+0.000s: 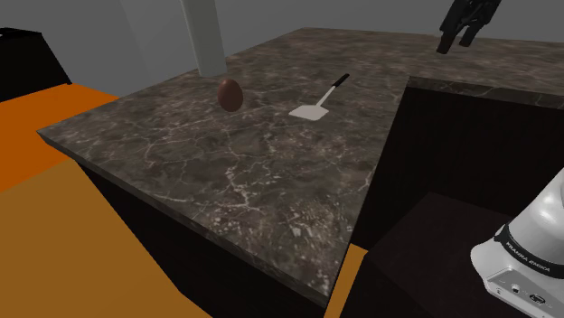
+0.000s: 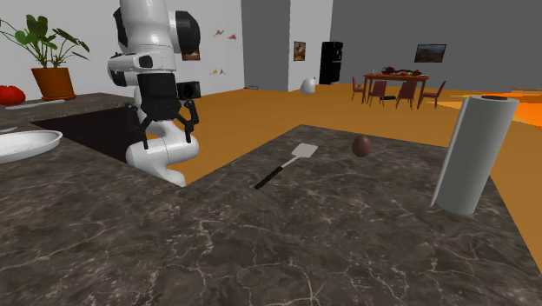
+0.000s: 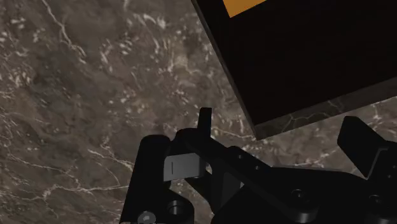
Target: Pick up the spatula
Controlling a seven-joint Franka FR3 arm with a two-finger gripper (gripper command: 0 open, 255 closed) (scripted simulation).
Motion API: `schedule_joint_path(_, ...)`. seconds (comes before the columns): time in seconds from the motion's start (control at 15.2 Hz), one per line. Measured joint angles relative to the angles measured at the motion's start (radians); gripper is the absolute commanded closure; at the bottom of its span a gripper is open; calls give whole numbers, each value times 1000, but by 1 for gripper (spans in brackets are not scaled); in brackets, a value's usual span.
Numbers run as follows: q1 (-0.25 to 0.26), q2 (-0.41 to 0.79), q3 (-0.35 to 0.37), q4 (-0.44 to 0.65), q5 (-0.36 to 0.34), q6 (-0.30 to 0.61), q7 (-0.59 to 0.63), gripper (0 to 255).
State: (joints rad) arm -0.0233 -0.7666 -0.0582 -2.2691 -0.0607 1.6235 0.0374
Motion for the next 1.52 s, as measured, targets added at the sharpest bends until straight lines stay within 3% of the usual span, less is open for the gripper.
schedule_joint_path(0.2, -8, -8, 40, -9, 20, -4, 73, 0)
schedule_joint_path(0.66, -59, 43, 254, 30, 132, -10, 499, 0)
schedule_joint_path(1.12, -141, 229, 480, 189, 197, 7, 954, 0)
schedule_joint_path(1.52, -226, 463, 659, 395, 157, 10, 1352, 0)
